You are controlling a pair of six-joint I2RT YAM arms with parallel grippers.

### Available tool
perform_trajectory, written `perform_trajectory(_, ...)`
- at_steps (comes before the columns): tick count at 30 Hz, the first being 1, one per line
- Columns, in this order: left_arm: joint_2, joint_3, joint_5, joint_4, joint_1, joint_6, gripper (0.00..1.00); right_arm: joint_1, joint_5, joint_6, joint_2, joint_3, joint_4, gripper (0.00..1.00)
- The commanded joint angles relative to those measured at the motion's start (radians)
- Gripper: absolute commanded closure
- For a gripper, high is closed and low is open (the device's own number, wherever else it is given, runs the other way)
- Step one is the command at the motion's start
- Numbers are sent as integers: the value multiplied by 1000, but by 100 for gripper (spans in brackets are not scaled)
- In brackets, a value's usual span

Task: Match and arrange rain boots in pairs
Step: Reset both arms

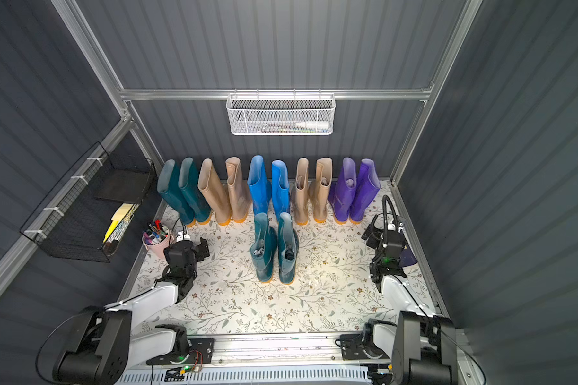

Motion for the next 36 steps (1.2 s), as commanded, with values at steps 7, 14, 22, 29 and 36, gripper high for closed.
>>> perform_trajectory(7,202,-5,241,344,75,33,0,-12,-73,-49,96,-70,231,1)
perform_trajectory(14,269,-21,320,449,78,83,0,-13,-83,-70,96,-84,245,1)
perform_trajectory(22,408,-47,336,629,78,91,0,-10,-236,-44,118,-51,203,1)
perform_trajectory(29,419,-31,374,618,78,108,0,-2,-295,-5,160,-53,242,1)
perform_trajectory(36,410,8,383,527,78,115,0,12,-282,-28,231,-57,332,1)
